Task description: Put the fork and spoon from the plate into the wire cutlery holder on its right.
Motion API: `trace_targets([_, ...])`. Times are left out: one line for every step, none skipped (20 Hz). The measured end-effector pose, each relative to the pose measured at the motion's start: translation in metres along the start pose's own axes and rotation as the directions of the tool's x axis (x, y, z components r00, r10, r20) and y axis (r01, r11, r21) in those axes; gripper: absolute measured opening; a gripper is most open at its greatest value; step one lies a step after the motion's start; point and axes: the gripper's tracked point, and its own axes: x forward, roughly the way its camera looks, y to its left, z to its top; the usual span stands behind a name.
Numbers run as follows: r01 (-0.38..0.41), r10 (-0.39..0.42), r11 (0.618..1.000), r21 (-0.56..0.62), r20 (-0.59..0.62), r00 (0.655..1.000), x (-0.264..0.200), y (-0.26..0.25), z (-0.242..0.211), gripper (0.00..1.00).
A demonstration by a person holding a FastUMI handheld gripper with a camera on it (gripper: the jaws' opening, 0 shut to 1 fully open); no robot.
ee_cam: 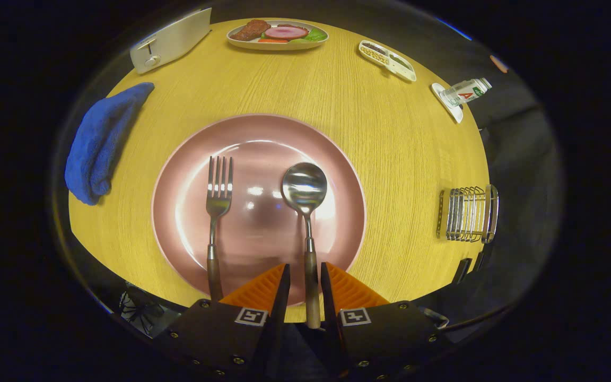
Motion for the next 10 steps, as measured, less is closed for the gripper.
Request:
trace_targets([-0.002, 0.002, 1.000, -0.002, 0.000, 1.000, 0.003, 0.000, 0.001, 0.36])
trace_targets([-0.002, 0.002, 1.000, -0.004, -0.002, 1.000, 0.006, -0.001, 0.002, 0.36])
trace_targets([-0.001, 0.001, 1.000, -0.003, -0.006, 1.000, 0.009, -0.001, 0.002, 0.36])
trace_targets([-0.005, 0.005, 1.000, -0.002, -0.010, 1.000, 0.012, 0.000, 0.002, 0.36])
trace_targets([-0.009, 0.009, 1.000, -0.002, -0.016, 1.000, 0.015, 0.001, 0.001, 0.36])
trace_targets([-0.010, 0.010, 1.000, -0.007, -0.018, 1.000, 0.016, 0.001, 0.001, 0.36])
trace_targets([-0.002, 0.002, 1.000, -0.013, -0.016, 1.000, 0.017, 0.000, 0.002, 0.35])
trace_targets([-0.004, 0.004, 1.000, -0.019, -0.024, 1.000, 0.016, -0.001, 0.002, 0.33])
trace_targets([-0.008, 0.008, 1.000, -0.022, -0.029, 1.000, 0.023, 0.001, -0.002, 0.25])
trace_targets([-0.010, 0.009, 0.999, -0.037, -0.017, 1.000, 0.009, 0.000, 0.006, 0.25])
